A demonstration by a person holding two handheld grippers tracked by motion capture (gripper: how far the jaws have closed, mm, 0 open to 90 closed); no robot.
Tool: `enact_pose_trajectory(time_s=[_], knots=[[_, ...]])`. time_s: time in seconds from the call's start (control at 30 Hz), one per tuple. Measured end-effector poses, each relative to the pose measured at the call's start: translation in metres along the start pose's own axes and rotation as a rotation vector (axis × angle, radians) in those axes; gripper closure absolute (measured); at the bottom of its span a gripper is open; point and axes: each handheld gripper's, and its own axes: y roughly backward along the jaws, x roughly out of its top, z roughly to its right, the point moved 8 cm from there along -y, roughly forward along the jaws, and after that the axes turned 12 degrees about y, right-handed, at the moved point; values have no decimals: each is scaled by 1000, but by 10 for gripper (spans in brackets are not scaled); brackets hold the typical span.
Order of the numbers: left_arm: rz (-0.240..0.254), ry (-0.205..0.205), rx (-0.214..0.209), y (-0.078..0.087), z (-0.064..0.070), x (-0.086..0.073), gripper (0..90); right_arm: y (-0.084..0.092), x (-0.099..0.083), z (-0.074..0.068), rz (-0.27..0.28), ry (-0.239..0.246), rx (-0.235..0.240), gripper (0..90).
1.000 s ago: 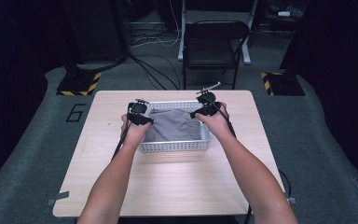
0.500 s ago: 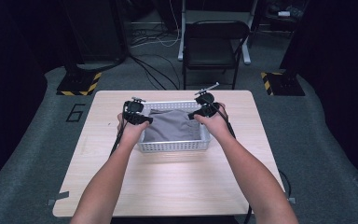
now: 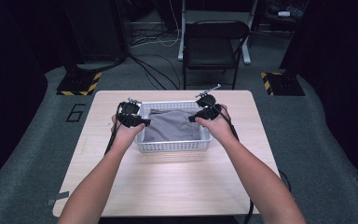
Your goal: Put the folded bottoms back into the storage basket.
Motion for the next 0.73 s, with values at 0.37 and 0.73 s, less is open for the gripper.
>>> enact_pose_trajectory(time_s=[0.37,0.73], knots=[[28,-11,-81,27,8,-15,458,14,-18,-11,23,24,28,468],[22,-62,-127,51,17,-42,417,26,-50,-47,49,112,50,441]])
